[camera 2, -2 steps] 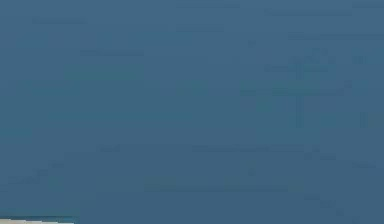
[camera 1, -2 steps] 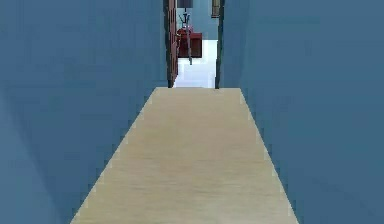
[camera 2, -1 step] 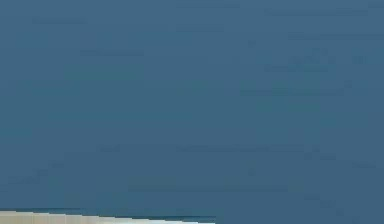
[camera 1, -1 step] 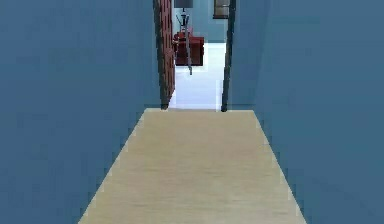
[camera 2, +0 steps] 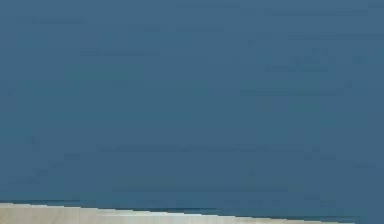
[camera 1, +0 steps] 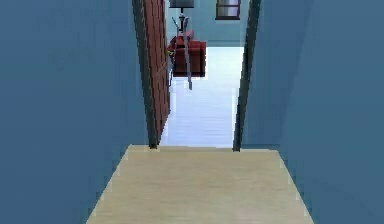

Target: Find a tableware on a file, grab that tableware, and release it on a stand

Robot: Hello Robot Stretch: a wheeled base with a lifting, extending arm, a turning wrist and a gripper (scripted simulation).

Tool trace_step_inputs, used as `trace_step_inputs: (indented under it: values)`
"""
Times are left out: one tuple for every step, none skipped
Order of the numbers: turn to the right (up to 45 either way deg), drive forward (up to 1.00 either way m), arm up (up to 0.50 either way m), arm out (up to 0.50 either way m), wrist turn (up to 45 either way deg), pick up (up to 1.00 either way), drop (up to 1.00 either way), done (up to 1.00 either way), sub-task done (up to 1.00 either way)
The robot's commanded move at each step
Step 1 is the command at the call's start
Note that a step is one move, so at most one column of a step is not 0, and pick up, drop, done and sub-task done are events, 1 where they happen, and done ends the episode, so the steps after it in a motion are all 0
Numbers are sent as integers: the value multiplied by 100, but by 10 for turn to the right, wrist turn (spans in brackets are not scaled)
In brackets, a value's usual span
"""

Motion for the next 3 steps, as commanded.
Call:
trace_step_inputs:
  values:
    - [0, 100, 0, 0, 0, 0, 0, 0, 0]
    - [0, 65, 0, 0, 0, 0, 0, 0, 0]
    - [0, 45, 0, 0, 0, 0, 0, 0, 0]
